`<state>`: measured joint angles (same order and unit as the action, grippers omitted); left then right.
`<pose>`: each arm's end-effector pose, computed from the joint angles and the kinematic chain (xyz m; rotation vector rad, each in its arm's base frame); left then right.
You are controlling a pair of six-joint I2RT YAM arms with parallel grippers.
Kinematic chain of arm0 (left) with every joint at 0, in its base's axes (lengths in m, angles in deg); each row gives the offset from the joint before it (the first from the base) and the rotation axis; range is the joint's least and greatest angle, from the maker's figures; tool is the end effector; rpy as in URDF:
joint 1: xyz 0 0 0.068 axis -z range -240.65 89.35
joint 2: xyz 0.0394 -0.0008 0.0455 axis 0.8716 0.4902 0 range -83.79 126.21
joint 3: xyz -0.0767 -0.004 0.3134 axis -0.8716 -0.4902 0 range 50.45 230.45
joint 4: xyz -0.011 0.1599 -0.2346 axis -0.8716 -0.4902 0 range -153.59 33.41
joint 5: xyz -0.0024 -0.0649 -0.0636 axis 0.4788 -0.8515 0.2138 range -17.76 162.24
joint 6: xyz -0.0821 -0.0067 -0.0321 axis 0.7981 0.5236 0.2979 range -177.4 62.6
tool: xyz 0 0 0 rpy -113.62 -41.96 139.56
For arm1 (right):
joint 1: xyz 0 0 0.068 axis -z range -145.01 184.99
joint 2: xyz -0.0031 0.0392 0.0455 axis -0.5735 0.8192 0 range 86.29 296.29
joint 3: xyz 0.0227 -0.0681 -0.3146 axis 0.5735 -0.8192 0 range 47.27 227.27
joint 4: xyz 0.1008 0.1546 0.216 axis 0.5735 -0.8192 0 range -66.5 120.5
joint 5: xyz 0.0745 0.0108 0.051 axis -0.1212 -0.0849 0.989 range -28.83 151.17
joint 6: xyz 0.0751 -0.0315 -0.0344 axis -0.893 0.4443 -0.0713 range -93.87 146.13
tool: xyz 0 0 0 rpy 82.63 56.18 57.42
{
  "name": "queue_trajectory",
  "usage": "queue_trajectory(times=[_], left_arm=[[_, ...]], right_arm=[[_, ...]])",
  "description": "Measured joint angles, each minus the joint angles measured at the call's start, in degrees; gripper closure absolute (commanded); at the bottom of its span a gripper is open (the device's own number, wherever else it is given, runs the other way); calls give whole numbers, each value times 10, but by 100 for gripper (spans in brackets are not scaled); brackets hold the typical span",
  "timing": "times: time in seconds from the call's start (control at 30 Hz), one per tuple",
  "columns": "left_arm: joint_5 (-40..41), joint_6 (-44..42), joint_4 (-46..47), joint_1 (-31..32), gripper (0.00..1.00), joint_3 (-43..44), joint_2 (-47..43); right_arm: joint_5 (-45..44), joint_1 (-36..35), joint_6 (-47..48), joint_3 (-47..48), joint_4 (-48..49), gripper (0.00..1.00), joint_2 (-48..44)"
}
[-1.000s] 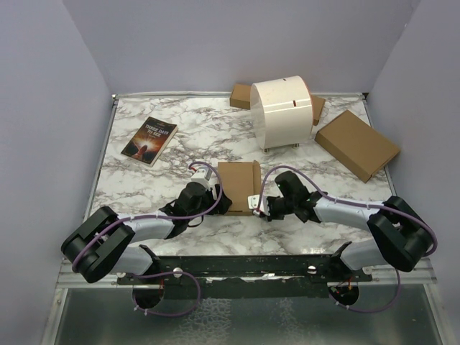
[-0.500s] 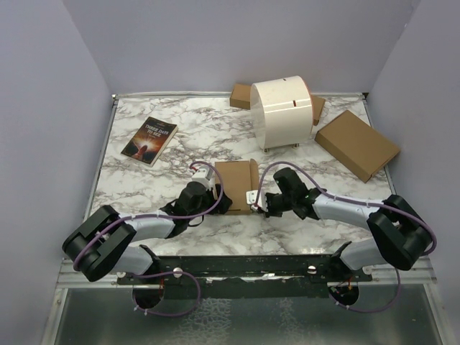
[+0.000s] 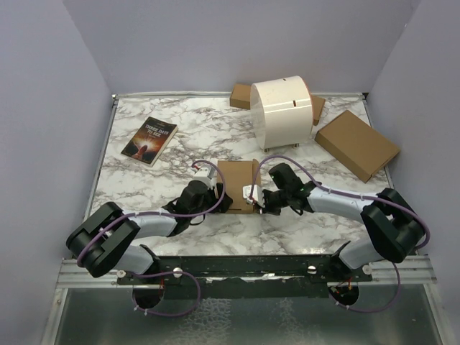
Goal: Fold the paper box
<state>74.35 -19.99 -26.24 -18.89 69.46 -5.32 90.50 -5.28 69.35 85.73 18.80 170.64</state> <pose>0.2098 -0.1834 0.1469 0.0592 2.1795 -0.7854 0.2007 0.2206 0.1555 -1.8034 1.7359 0.6343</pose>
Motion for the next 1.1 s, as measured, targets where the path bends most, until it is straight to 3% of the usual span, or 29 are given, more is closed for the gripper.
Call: queue_trajectory(times=[1.1], left_arm=[[-3,-7,13,0,39,16,27]], right_arm=[[0,3,-100,27,-23,99,12]])
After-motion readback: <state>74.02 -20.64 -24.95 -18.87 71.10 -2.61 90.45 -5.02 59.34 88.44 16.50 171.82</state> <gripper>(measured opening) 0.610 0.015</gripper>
